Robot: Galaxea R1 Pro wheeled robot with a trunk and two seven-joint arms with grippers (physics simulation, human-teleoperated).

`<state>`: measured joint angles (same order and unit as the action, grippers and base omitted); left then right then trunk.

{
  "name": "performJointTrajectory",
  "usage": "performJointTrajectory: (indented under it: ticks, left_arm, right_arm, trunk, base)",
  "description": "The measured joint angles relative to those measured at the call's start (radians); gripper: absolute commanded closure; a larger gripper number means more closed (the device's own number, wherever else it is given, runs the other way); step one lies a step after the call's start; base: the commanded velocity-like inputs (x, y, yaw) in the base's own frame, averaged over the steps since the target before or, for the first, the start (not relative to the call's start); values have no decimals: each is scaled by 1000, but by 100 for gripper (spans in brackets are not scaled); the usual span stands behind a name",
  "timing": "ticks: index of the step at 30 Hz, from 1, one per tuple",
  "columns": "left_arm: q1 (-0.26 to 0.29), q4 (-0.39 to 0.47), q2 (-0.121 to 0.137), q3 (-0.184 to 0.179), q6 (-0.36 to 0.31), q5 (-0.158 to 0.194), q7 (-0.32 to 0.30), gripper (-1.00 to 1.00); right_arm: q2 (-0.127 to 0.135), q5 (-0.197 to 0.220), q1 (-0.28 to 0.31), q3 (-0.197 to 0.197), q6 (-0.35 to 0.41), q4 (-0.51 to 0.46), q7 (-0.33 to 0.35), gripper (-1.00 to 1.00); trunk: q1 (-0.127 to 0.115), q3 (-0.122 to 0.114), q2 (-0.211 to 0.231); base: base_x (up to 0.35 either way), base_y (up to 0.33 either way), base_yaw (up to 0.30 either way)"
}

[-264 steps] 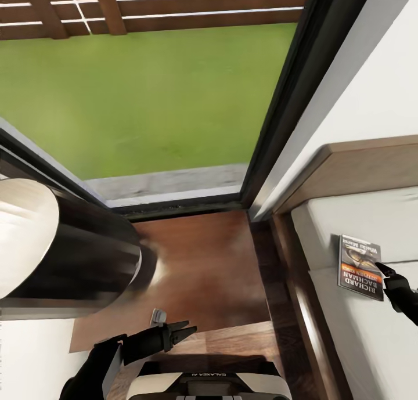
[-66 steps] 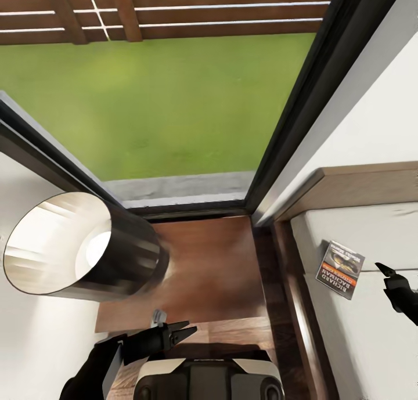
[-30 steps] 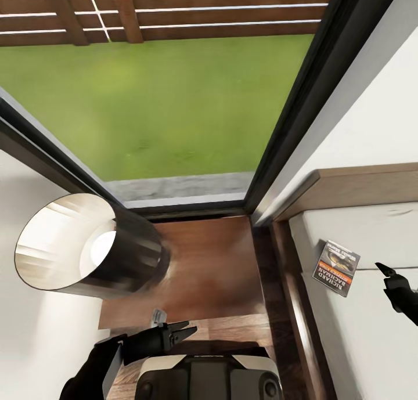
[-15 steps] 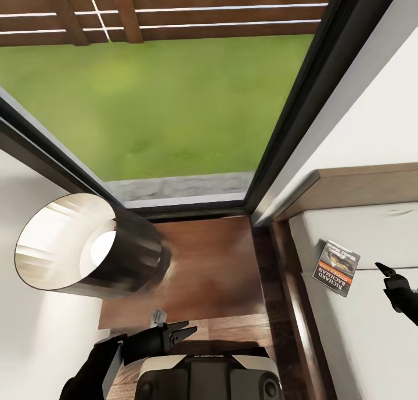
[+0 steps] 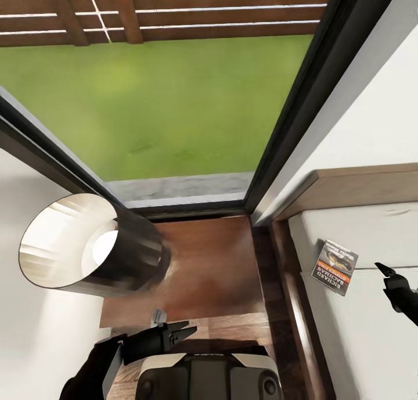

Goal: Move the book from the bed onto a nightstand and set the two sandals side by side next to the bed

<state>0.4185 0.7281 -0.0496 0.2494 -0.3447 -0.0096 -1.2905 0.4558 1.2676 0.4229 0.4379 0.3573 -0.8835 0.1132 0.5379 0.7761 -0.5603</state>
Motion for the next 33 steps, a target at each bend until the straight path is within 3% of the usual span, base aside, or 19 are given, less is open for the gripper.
performJointTrajectory:
  ticks: [23, 33]
  left_arm:
    - [0, 0, 0, 0, -1, 0, -1, -100]
    - [0, 0, 0, 0, -1, 0, -1, -100]
  right_arm:
    - [0, 0, 0, 1, 0, 0, 0, -100]
    - [0, 0, 0, 1, 0, 0, 0, -100]
  trunk:
    - [-88, -72, 161]
    - [-88, -72, 162]
  base:
    - [0, 0, 0]
    - [0, 0, 0]
